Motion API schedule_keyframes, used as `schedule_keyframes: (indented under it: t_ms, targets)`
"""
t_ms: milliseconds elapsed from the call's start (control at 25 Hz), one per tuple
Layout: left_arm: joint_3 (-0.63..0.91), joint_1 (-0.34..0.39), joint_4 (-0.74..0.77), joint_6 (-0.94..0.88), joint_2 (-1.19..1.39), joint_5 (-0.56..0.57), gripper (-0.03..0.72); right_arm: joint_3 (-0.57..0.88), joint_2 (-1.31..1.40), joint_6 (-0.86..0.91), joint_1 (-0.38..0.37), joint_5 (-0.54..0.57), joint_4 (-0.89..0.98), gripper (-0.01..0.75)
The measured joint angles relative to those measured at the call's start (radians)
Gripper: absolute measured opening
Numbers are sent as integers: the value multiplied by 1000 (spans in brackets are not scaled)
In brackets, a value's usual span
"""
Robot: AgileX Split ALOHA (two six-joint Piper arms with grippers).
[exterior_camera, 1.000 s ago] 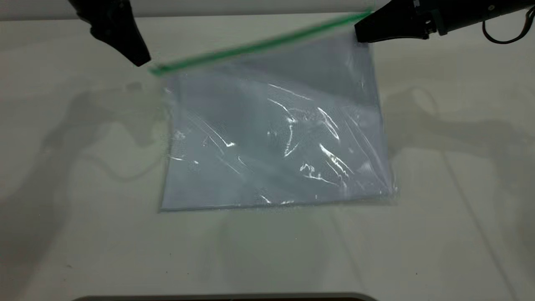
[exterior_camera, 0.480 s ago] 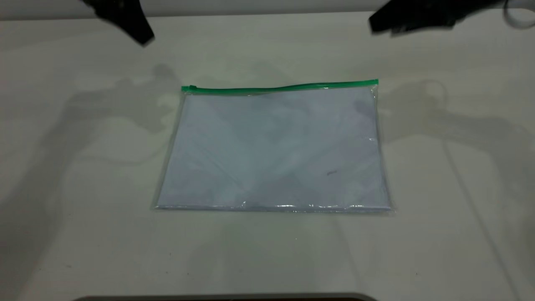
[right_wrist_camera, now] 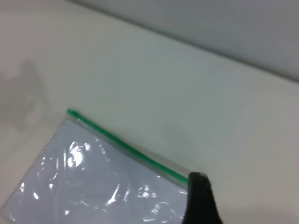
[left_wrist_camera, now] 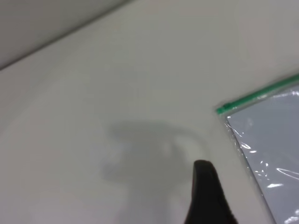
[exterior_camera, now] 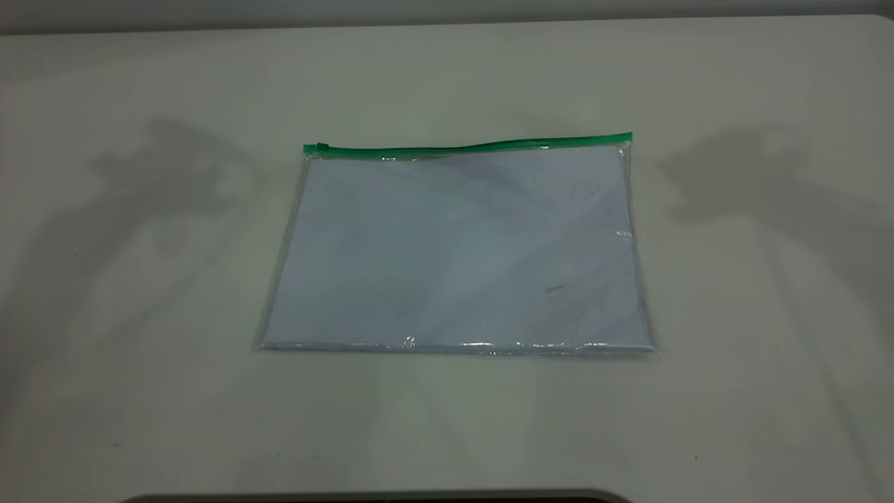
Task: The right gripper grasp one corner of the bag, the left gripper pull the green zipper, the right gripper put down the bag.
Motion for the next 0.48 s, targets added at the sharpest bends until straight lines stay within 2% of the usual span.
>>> schedule_keyframes:
  t_ms: [160, 360, 480]
  targets:
    - [0, 0, 78, -94, -155, 106, 535, -28, -180, 139, 0, 66, -125, 562]
    - [0, 0, 136, -155, -312, 249, 536, -29, -389, 219, 0, 161, -168, 562]
    - [0, 0, 169, -177, -388, 254, 536, -31, -482, 267, 0, 253, -171, 562]
